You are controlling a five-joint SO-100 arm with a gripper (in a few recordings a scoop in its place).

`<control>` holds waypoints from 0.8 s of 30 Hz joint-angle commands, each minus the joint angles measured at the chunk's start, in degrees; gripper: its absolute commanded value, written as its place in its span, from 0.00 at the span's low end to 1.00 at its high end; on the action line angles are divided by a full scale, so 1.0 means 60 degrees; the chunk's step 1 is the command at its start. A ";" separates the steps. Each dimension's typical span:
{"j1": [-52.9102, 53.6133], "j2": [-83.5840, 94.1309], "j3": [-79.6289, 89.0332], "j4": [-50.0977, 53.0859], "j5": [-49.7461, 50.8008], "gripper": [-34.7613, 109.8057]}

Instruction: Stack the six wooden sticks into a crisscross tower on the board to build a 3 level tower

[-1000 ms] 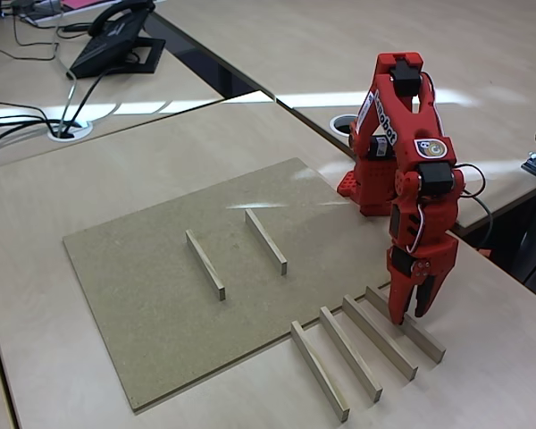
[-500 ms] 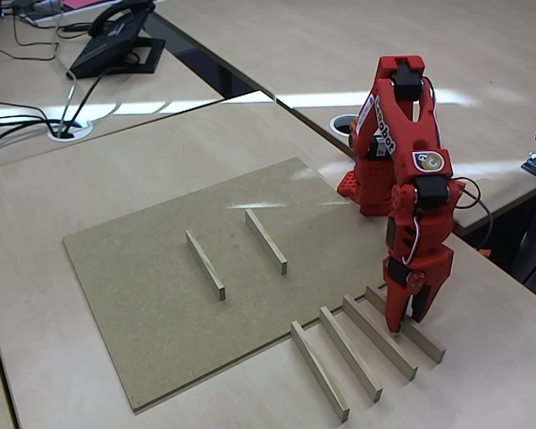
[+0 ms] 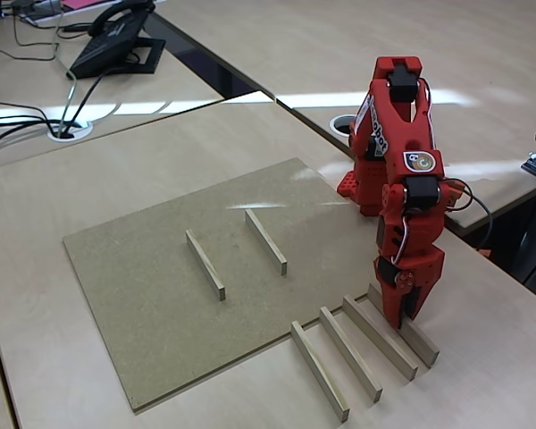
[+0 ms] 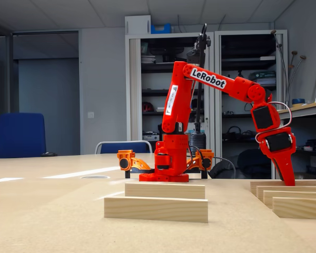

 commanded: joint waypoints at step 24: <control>0.4600 0.2505 -0.4072 0.6167 0.6753 0.24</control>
